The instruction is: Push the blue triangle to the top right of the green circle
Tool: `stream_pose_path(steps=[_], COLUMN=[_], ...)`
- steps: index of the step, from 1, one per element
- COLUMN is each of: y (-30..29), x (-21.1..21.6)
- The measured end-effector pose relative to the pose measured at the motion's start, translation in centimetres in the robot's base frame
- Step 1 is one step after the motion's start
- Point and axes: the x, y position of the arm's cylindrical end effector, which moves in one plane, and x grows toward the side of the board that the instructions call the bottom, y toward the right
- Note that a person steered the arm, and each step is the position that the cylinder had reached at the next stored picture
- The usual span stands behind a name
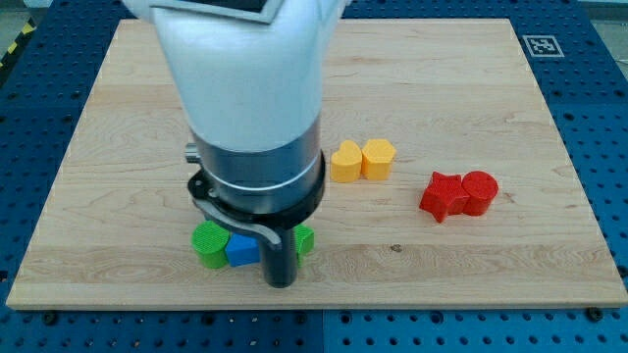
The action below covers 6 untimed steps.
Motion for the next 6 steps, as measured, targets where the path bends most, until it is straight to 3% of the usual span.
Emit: stream_pose_path(steps=[3, 6], y=[-4.8, -4.9], x=[-0.2, -2.3])
